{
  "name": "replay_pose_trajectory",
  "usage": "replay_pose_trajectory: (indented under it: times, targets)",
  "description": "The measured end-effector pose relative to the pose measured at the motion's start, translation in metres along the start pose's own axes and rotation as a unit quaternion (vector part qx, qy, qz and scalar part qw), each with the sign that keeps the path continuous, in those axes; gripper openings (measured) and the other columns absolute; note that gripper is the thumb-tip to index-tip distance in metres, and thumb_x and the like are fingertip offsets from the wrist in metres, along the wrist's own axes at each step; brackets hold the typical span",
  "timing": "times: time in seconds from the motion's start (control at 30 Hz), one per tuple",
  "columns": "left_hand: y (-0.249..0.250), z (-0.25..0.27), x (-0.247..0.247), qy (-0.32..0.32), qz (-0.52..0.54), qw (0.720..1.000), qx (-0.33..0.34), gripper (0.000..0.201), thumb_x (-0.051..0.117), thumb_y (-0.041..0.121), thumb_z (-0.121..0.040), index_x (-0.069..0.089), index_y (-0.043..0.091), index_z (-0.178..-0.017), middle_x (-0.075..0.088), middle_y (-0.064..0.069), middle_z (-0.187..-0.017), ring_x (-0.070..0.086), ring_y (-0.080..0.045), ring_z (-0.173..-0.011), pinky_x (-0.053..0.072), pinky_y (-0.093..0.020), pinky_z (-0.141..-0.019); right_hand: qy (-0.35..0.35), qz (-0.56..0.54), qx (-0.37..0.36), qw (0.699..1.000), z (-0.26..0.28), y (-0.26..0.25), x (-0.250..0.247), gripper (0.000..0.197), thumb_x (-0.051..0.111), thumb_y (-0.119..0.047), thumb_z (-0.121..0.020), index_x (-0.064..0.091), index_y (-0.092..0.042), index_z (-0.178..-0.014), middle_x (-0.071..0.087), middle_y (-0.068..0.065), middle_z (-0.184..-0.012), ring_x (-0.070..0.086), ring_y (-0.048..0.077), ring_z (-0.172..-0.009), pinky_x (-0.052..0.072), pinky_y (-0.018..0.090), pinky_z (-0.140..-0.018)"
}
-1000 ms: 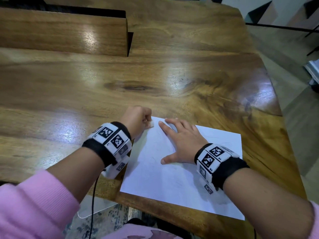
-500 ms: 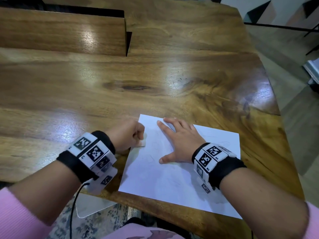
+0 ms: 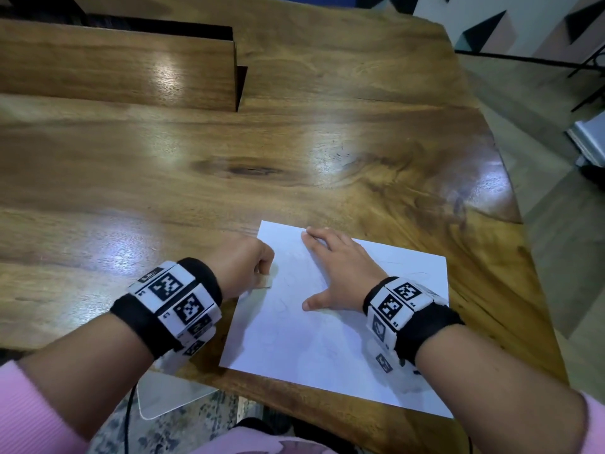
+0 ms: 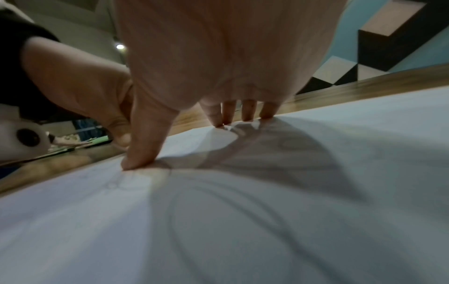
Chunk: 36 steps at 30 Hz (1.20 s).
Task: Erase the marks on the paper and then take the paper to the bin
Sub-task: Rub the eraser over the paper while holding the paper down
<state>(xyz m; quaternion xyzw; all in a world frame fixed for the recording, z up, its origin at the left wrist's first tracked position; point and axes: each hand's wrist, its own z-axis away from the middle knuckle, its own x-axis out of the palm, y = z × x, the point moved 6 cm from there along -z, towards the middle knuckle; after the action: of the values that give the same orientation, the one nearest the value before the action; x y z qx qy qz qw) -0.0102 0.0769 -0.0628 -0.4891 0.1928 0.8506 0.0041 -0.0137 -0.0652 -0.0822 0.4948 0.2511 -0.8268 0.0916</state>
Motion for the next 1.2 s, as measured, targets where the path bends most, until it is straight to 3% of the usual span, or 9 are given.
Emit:
replay_pose_trajectory:
  times: [0.1,0.2,0.3,0.47,0.63,0.8,0.93,1.1,1.2]
  targets:
    - [0.005,-0.009,-0.009,-0.022,0.019,0.999,-0.025,0.027,0.068,0.010,-0.075,0.051,0.023,-0.058,0.047,0.013,-0.060,0.051,-0.015,-0.072,0.032,-0.016,-0.052,-0.005,-0.018,-0.015,1.000,0.003,0.003,-0.001,0.113,0.074,-0.055,-0.068,0.005,-0.021,-0.151,0.000,-0.008,-0.158,-0.003,0.013,-0.144,0.000,0.022,-0.114]
    - [0.010,-0.035,-0.036,0.086,0.082,0.992,-0.043,0.007,0.072,0.015,-0.072,0.066,0.013,-0.074,0.061,0.002,-0.069,0.057,-0.020,-0.073,0.036,-0.022,-0.058,0.000,-0.009,-0.021,1.000,0.002,0.004,0.000,0.113,0.073,-0.057,-0.068,0.005,-0.021,-0.151,0.001,-0.007,-0.158,-0.002,0.014,-0.144,0.000,0.021,-0.113]
    - [0.011,-0.044,-0.037,0.140,0.092,0.985,-0.037,0.011,0.071,0.016,-0.074,0.067,0.007,-0.077,0.069,-0.008,-0.080,0.059,-0.023,-0.076,0.036,-0.021,-0.064,0.002,-0.010,-0.024,1.000,0.003,0.004,-0.001,0.113,0.073,-0.057,-0.068,0.006,-0.021,-0.151,0.002,-0.007,-0.158,0.000,0.015,-0.144,0.002,0.022,-0.114]
    - [0.008,-0.029,-0.011,0.014,0.082,0.996,-0.022,0.021,0.073,0.017,-0.072,0.057,0.020,-0.059,0.050,0.006,-0.058,0.047,-0.014,-0.058,0.033,-0.018,-0.051,0.003,-0.025,-0.026,0.999,0.004,0.005,0.000,0.112,0.073,-0.055,-0.069,0.006,-0.022,-0.151,0.001,-0.008,-0.158,-0.001,0.013,-0.144,0.001,0.021,-0.113]
    - [0.009,-0.048,-0.031,0.134,0.123,0.983,-0.039,0.010,0.073,0.015,-0.072,0.065,0.009,-0.074,0.061,-0.003,-0.071,0.054,-0.019,-0.070,0.042,-0.022,-0.064,0.007,-0.019,-0.027,0.999,0.002,0.005,0.001,0.113,0.074,-0.056,-0.068,0.006,-0.020,-0.151,0.003,-0.006,-0.158,0.000,0.016,-0.144,0.001,0.023,-0.115]
    - [0.008,-0.032,-0.008,0.006,0.097,0.995,-0.013,0.021,0.072,0.011,-0.072,0.056,0.020,-0.060,0.050,0.009,-0.057,0.044,-0.009,-0.055,0.035,-0.008,-0.048,0.008,-0.029,-0.028,0.999,0.003,0.005,0.001,0.113,0.074,-0.054,-0.068,0.006,-0.021,-0.152,0.002,-0.007,-0.158,-0.002,0.014,-0.145,0.000,0.021,-0.114]
    - [0.010,-0.047,-0.032,0.134,0.131,0.981,-0.037,0.012,0.072,0.017,-0.074,0.064,0.009,-0.075,0.059,-0.002,-0.069,0.052,-0.019,-0.069,0.035,-0.022,-0.054,0.010,-0.024,-0.027,0.999,0.002,0.005,0.002,0.113,0.074,-0.055,-0.068,0.006,-0.021,-0.151,0.003,-0.007,-0.158,-0.001,0.015,-0.145,0.001,0.023,-0.114]
    - [0.005,-0.030,-0.004,-0.038,0.105,0.993,-0.025,0.026,0.073,0.016,-0.072,0.053,0.022,-0.057,0.051,0.007,-0.057,0.046,-0.011,-0.057,0.034,-0.017,-0.052,0.006,-0.034,-0.025,0.999,0.002,0.006,0.002,0.113,0.075,-0.054,-0.068,0.006,-0.022,-0.151,0.001,-0.009,-0.158,-0.002,0.014,-0.145,0.000,0.022,-0.114]
    - [0.003,-0.039,-0.022,0.085,0.140,0.986,-0.040,0.012,0.072,0.017,-0.074,0.061,0.013,-0.069,0.056,-0.002,-0.067,0.051,-0.018,-0.066,0.035,-0.022,-0.053,0.009,-0.029,-0.027,0.999,0.002,0.006,0.001,0.113,0.074,-0.054,-0.068,0.005,-0.021,-0.151,0.001,-0.008,-0.158,-0.002,0.013,-0.145,0.000,0.021,-0.114]
